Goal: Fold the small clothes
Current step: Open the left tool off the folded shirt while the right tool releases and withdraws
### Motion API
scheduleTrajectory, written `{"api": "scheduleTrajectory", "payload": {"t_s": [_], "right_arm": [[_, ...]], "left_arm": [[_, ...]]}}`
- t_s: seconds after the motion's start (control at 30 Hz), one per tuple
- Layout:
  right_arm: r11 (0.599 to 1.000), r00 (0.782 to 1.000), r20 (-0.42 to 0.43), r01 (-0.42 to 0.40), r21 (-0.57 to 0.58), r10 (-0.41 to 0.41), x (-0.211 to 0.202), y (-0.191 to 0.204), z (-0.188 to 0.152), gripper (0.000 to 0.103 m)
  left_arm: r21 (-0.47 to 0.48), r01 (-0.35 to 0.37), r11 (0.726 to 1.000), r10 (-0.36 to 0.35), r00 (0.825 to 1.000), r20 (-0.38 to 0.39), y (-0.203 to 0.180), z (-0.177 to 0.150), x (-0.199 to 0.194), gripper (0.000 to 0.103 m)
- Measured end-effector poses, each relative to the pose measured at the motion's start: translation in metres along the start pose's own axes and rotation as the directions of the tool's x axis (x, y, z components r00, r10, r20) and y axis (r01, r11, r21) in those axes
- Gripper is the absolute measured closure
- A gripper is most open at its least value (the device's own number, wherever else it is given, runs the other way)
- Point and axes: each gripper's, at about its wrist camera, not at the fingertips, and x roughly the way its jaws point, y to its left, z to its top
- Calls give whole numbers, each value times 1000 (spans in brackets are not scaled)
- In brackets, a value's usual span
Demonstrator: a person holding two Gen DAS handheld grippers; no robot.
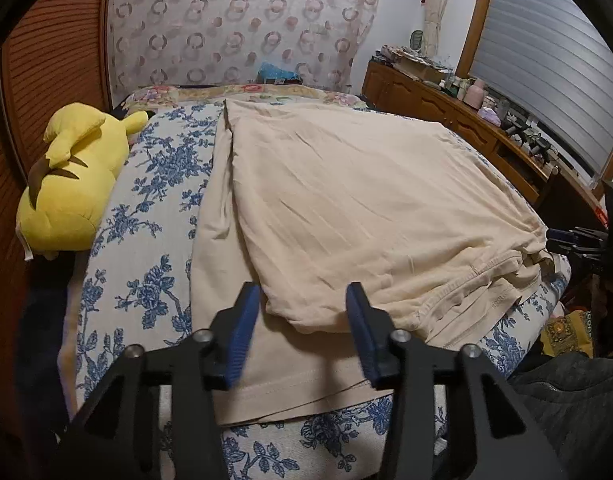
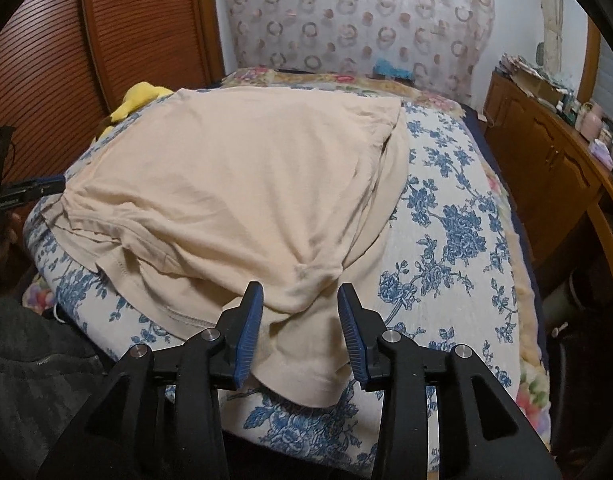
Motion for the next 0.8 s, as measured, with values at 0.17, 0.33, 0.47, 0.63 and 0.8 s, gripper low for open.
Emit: {"api": "scheduleTrajectory", "payload": {"t_s": [0.17,0.33,0.47,0.63,0.8], "right_arm": [[1000,1000,-22,-7,4,7,3,6,-4,64],[1000,999,-47,-14,8,15,14,10,-9,64],[999,998,-58,-19,29,20,20,4,-11,65],[999,998,-50,-48,17,49,16,-1,-14,100],[999,1000,-22,-18,33,18,0,-15,-16,102]], "left_arm": [[3,-13,1000,13,1000,-5,2,-1,4,47],[-8,-29,1000,29,999,-42,4,-10,18,47],[-4,-33,999,33,999,-36,3,-11,18,47],[5,-44,999,45,998,-35,2,-11,19,46],[4,-44,999,44,998,-37,2,-11,19,46]]}}
